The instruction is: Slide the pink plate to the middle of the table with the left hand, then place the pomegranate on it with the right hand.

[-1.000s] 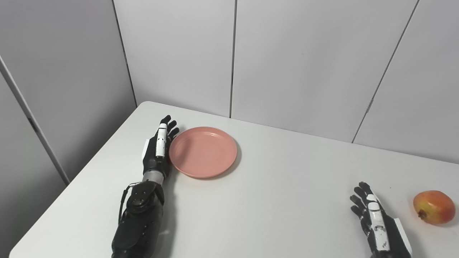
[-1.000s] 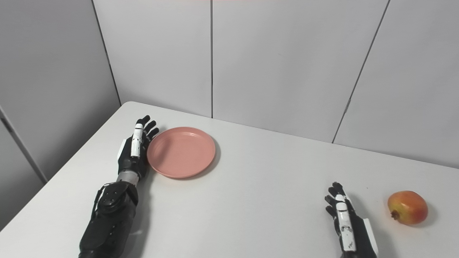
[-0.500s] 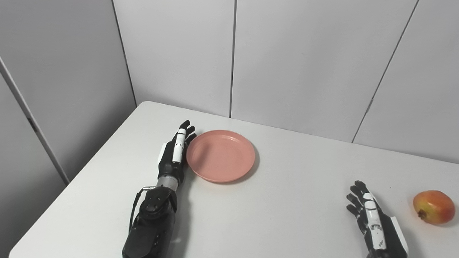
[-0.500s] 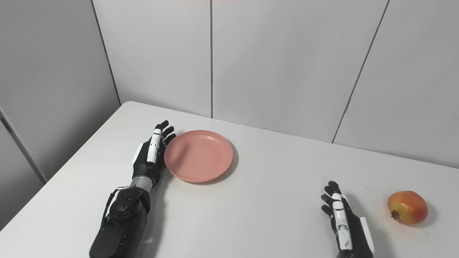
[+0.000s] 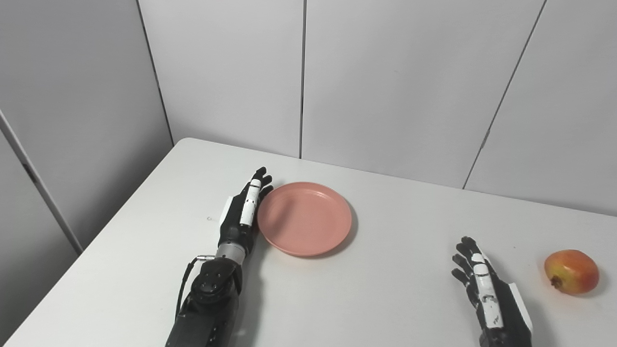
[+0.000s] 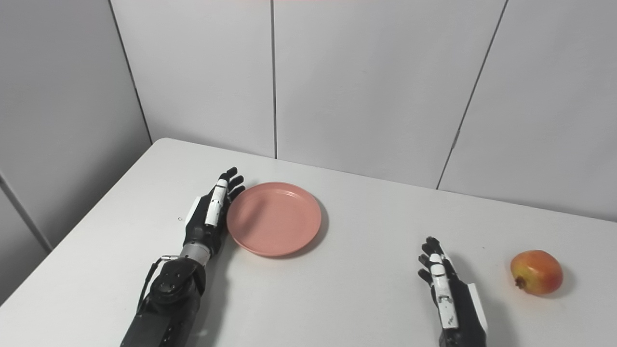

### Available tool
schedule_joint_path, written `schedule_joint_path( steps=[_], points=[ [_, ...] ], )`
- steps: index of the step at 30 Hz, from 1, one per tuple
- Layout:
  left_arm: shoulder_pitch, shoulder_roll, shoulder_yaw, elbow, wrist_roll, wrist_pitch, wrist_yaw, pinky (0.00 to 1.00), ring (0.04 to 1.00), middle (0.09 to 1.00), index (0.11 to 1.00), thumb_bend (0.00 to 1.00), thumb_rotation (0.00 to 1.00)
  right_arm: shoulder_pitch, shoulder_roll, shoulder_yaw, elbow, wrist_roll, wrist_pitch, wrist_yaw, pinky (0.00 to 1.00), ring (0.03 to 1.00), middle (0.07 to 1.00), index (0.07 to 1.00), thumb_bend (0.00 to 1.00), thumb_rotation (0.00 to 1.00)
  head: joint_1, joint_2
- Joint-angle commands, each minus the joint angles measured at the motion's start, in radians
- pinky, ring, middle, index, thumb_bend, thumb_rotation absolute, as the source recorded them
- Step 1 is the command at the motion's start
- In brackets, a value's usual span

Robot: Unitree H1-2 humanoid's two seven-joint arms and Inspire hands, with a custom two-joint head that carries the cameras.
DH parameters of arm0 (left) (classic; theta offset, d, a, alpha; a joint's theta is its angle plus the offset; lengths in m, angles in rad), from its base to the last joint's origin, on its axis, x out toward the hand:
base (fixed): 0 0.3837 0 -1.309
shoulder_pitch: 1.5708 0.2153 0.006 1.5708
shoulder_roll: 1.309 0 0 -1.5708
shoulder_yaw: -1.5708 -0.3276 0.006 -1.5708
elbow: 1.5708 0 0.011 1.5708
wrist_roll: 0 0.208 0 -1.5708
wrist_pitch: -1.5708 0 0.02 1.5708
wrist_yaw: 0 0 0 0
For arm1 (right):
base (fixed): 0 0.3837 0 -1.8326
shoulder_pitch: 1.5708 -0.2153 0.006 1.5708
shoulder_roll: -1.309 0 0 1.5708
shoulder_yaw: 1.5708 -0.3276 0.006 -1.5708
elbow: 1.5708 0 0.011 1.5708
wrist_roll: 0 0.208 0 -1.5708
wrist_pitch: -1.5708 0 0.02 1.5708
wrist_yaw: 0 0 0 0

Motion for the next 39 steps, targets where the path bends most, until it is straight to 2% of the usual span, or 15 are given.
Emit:
schedule_joint_path(
  steps=[1,5,10,18,23,29,39],
  points=[
    [-0.006,-0.018,-0.039,-0.009,0.014,0.009,-0.047,0.91,0.909,0.932,0.909,0.42,1.0,-0.016,0.007,-0.001,-0.032,0.001,-0.025,-0.004,0.91,0.925,0.935,0.928,0.23,1.0,0.0,0.001],
    [-0.005,-0.033,-0.068,-0.023,0.028,0.03,-0.053,0.91,0.91,0.93,0.905,0.44,1.0,-0.017,0.011,0.002,-0.036,-0.006,-0.019,-0.009,0.91,0.924,0.933,0.927,0.23,1.0,-0.01,0.007],
    [-0.008,-0.065,-0.095,-0.035,0.038,0.054,-0.048,0.91,0.909,0.927,0.909,0.41,1.0,-0.019,0.021,0.001,-0.038,-0.002,-0.015,-0.012,0.92,0.924,0.931,0.925,0.23,1.0,-0.031,0.012],
    [-0.021,-0.107,-0.112,-0.024,0.038,0.049,-0.057,0.92,0.926,0.942,0.928,0.4,1.0,-0.023,0.034,0.001,-0.039,-0.005,-0.008,-0.015,0.91,0.927,0.933,0.927,0.23,1.0,-0.057,0.021],
    [-0.023,-0.151,-0.138,-0.021,0.041,0.053,-0.056,0.91,0.923,0.941,0.928,0.4,1.0,-0.024,0.037,0.005,-0.039,-0.02,-0.01,-0.021,0.9,0.92,0.927,0.921,0.24,1.0,-0.075,0.03],
    [-0.003,-0.172,-0.18,-0.037,0.06,0.064,-0.063,0.9,0.918,0.939,0.929,0.45,1.0,-0.027,0.045,0.006,-0.041,-0.021,-0.007,-0.022,0.91,0.928,0.934,0.927,0.23,1.0,-0.1,0.038],
    [0.013,-0.196,-0.174,-0.057,0.043,0.073,-0.063,0.92,0.909,0.932,0.92,0.44,1.0,-0.029,0.058,0.004,-0.06,-0.031,0.025,-0.041,0.9,0.923,0.929,0.923,0.23,1.0,-0.121,0.048]
  ],
)
